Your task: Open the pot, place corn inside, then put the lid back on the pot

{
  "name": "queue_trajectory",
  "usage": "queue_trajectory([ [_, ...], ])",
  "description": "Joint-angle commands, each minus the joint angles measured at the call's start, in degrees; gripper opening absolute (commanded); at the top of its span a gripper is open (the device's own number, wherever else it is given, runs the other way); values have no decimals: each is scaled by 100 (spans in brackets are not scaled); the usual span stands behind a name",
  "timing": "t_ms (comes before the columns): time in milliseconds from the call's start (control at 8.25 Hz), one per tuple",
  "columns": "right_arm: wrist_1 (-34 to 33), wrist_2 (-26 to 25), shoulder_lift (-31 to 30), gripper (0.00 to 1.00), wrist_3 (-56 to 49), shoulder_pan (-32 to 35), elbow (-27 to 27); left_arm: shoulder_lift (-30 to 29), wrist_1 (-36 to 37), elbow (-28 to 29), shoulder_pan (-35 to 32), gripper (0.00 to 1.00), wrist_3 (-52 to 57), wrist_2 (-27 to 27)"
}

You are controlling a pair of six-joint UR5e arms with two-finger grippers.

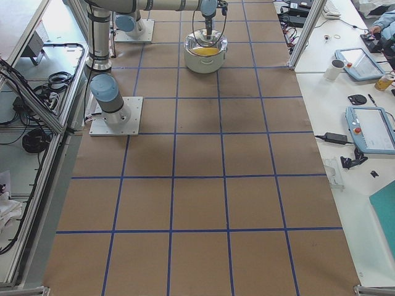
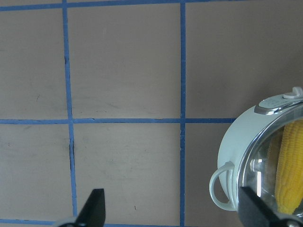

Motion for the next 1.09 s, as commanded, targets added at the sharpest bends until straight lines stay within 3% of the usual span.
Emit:
queue_trajectory([
  [0,17,13,59,0,11,0,9,-6,1,-3,-1,100,-2,5],
  [970,139,224,24,0,11,0,-87,-6,1,-3,-1,100,-2,22],
])
